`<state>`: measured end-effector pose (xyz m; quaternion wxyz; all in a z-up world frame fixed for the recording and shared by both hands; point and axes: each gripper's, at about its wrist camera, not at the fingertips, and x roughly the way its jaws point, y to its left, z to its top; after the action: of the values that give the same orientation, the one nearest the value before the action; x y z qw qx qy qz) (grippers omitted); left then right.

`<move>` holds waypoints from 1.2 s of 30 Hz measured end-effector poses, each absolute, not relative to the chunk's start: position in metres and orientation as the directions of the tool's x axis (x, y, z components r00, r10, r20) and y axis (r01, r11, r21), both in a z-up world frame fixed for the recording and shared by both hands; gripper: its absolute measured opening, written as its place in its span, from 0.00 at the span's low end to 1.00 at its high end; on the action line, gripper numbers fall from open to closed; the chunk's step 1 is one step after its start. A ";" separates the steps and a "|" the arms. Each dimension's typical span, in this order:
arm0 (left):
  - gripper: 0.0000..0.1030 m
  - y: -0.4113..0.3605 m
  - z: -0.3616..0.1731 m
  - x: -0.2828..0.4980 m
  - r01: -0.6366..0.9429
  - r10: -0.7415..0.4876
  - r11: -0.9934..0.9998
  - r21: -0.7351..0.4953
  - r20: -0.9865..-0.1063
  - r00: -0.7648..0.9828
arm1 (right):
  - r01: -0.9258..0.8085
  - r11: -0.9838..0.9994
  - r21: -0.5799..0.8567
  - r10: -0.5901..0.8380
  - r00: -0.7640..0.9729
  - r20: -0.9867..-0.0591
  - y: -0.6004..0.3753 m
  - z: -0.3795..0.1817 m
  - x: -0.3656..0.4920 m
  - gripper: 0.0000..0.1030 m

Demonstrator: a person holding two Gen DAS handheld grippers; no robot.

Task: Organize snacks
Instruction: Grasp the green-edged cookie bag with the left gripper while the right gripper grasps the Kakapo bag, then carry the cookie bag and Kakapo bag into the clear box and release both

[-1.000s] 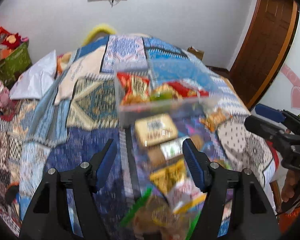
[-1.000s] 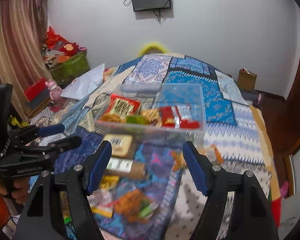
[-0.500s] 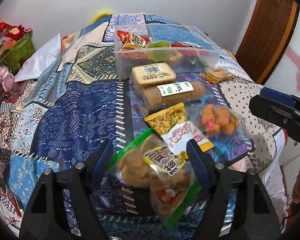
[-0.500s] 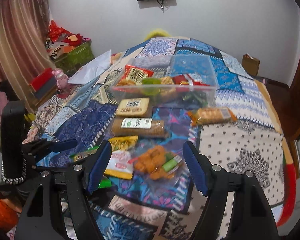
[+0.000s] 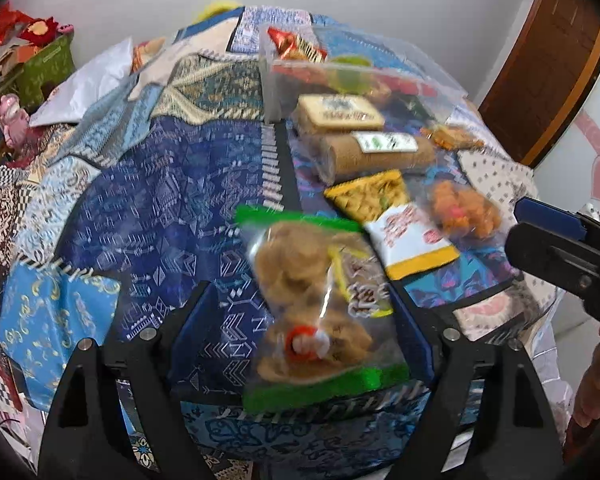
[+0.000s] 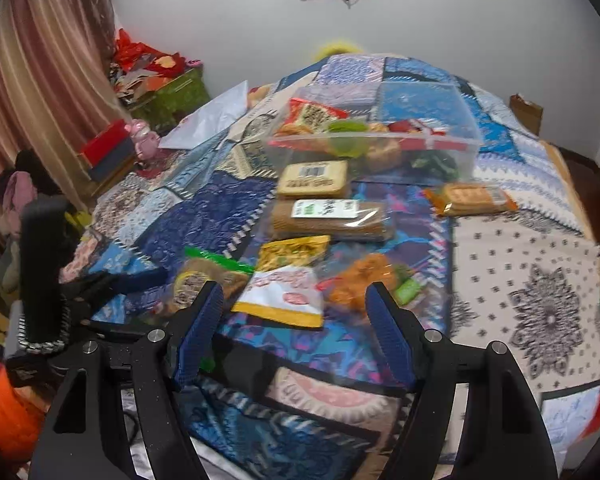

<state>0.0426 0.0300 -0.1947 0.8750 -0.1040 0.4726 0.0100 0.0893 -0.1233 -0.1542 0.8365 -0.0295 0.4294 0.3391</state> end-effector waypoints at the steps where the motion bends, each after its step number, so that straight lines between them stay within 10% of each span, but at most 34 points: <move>1: 0.80 0.031 -0.198 0.043 -0.118 -0.082 0.978 -0.175 -0.831 0.550 | -0.594 0.765 0.251 0.546 0.390 -0.741 -0.121 -0.157 0.089 0.67; 5: 0.48 0.040 -0.207 0.044 -0.135 -0.096 0.970 -0.201 -0.832 0.547 | -0.599 0.749 0.281 0.553 0.333 -0.764 -0.112 -0.169 0.091 0.47; 9: 0.39 0.052 -0.211 0.045 -0.156 -0.104 0.962 -0.226 -0.826 0.553 | -0.599 0.752 0.274 0.535 0.314 -0.784 -0.102 -0.177 0.096 0.46; 36: 0.76 0.093 -0.192 0.081 -0.149 -0.112 0.959 -0.243 -0.802 0.587 | -0.598 0.777 0.199 0.444 0.295 -0.846 -0.068 -0.205 0.134 0.58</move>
<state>0.0809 0.0927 -0.1923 0.8791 -0.1436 0.4544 0.0103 0.1338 -0.0680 -0.2053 0.8011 -0.0775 0.4967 0.3250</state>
